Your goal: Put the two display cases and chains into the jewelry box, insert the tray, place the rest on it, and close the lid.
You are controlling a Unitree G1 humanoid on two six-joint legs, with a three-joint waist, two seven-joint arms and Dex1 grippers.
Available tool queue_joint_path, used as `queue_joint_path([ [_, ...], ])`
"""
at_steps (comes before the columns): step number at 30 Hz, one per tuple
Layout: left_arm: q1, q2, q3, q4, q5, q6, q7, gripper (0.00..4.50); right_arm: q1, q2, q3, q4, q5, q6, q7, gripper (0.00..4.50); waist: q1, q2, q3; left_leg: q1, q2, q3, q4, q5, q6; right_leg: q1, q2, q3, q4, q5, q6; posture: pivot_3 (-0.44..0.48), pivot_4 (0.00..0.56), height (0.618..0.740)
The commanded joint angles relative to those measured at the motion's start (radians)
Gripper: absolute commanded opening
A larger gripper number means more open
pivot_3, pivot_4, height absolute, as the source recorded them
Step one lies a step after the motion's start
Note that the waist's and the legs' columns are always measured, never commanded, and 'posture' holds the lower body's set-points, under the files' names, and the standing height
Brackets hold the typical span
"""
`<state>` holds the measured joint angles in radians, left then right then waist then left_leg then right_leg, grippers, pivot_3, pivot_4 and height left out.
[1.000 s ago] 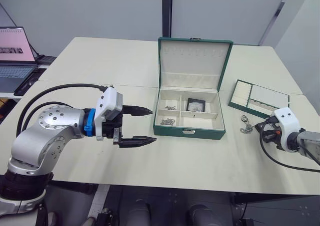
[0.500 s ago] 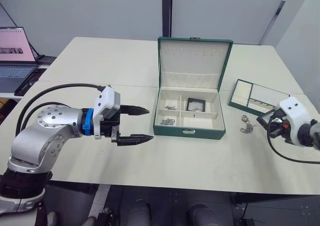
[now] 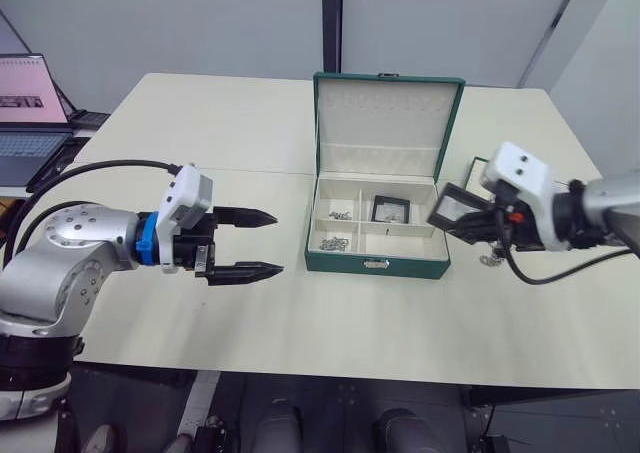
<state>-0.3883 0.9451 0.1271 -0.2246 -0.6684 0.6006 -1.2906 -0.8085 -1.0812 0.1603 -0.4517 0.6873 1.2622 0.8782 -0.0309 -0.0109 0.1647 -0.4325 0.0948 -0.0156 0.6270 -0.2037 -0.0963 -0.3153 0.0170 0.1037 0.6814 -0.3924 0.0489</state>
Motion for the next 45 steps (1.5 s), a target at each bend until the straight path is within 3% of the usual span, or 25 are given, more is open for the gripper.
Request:
queue_joint_path([
  [1,0.007,0.023,0.043,-0.012,-0.014,-0.018,-0.020,4.50,-0.082,0.055,0.103,0.043,-0.051,-0.049,0.049,0.04,-0.001,0.000,0.000,0.000,0.000,0.000,0.000,0.000,0.000,0.000,0.000,0.000,0.000,0.000,0.000,0.000,0.150,0.740],
  [5,-0.002,0.020,0.043,-0.011,-0.013,-0.017,-0.022,4.50,-0.150,0.121,0.251,0.131,-0.149,-0.134,0.117,0.04,-0.001,0.000,0.000,0.000,0.000,0.000,0.000,0.000,0.000,-0.002,0.000,0.000,0.000,0.000,0.000,0.000,0.150,0.740],
  [12,0.045,0.032,0.077,-0.036,-0.023,-0.012,-0.027,4.50,-0.216,0.197,0.372,0.285,-0.279,-0.246,0.229,0.04,0.000,0.000,0.000,0.000,0.000,0.000,0.000,0.000,0.000,-0.003,0.000,0.000,0.001,0.000,0.000,0.000,0.150,0.740],
  [25,0.102,0.045,0.117,-0.078,-0.040,0.002,-0.008,4.50,-0.234,0.284,0.409,0.416,-0.425,-0.357,0.346,0.04,0.000,0.000,0.000,0.000,0.001,0.000,0.000,0.000,0.000,-0.002,0.000,-0.001,0.001,0.000,0.000,0.000,0.150,0.740],
  [45,0.101,0.053,0.124,-0.096,-0.064,0.017,0.022,4.50,-0.198,0.310,0.398,0.442,-0.498,-0.388,0.401,0.04,0.000,0.000,0.000,0.000,0.001,0.000,0.000,0.000,0.000,-0.002,0.000,-0.001,0.001,0.000,0.000,0.000,0.150,0.740],
])
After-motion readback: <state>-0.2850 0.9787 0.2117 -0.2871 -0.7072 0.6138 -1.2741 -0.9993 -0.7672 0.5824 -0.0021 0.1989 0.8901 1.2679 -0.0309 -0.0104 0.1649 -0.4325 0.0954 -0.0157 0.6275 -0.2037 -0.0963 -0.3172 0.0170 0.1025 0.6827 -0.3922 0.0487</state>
